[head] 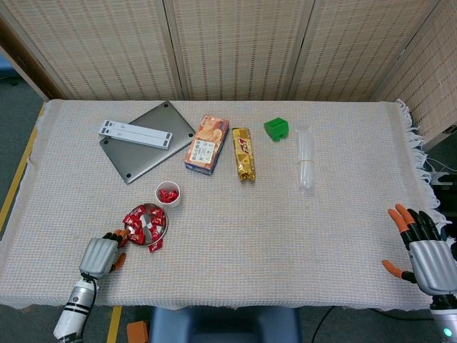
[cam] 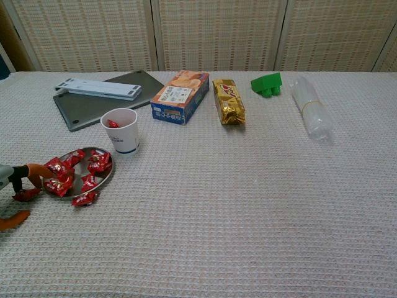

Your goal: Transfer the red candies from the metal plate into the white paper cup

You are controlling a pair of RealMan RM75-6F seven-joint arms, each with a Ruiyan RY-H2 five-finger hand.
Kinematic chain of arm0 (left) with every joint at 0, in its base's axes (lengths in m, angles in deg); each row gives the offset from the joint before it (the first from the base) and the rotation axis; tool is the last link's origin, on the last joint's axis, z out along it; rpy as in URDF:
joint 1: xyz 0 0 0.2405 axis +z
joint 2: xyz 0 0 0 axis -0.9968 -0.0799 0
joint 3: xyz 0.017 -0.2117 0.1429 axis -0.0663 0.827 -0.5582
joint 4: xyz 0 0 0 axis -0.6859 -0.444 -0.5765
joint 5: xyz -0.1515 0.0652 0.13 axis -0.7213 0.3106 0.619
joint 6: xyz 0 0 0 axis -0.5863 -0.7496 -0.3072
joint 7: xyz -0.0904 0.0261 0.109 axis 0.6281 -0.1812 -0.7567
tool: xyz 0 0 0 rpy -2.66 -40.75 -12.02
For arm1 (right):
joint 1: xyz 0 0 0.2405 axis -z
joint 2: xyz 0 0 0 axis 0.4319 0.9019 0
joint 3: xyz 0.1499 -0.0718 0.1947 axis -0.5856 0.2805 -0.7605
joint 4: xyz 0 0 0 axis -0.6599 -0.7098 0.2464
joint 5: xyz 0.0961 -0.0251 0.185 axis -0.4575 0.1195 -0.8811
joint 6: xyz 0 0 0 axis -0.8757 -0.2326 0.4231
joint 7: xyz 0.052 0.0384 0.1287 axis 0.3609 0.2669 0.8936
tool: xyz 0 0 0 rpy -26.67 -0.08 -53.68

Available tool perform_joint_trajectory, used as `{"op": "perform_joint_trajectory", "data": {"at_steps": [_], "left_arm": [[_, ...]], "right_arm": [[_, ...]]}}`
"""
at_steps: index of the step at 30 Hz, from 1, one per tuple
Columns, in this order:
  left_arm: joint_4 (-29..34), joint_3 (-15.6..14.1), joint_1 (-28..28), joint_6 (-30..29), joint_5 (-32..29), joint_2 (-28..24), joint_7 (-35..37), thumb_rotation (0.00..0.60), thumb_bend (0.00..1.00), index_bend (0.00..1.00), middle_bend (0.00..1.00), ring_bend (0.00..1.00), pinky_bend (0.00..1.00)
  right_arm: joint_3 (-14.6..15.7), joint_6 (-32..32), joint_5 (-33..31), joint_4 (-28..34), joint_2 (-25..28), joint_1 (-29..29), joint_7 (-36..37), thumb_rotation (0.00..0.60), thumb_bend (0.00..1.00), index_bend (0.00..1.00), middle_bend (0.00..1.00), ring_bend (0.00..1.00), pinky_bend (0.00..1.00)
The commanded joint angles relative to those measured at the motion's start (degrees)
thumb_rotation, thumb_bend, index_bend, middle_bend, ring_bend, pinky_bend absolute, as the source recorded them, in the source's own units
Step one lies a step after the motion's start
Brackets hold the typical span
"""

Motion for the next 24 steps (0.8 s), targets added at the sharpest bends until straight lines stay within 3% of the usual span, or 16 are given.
{"op": "perform_joint_trajectory", "data": {"at_steps": [1, 14, 24], "left_arm": [[-1.5, 0.4, 0.5, -1.2, 0.6, 1.0, 0.6, 0.600, 0.35, 0.30, 0.40, 0.46, 1.00], [-8.0, 1.7, 1.1, -3.0, 2.3, 4.0, 4.9, 0.600, 0.37, 0.55, 0.57, 0.57, 1.00], [-8.5, 2.2, 1.1, -3.7, 3.5, 4.1, 5.8, 0.600, 0.37, 0.53, 0.58, 0.58, 1.00]], "right_arm": [[0.0, 0.0, 0.0, 0.0, 0.0, 0.0, 0.0, 0.600, 0.06, 0.00, 0.00, 0.00, 0.00], [0.2, 0.5, 0.0, 0.3, 0.1, -0.1, -0.3, 0.600, 0.06, 0.00, 0.00, 0.00, 0.00], [0.1, 0.5, -0.2, 0.4, 0.2, -0.1, -0.3, 0.600, 0.06, 0.00, 0.00, 0.00, 0.00]]}}
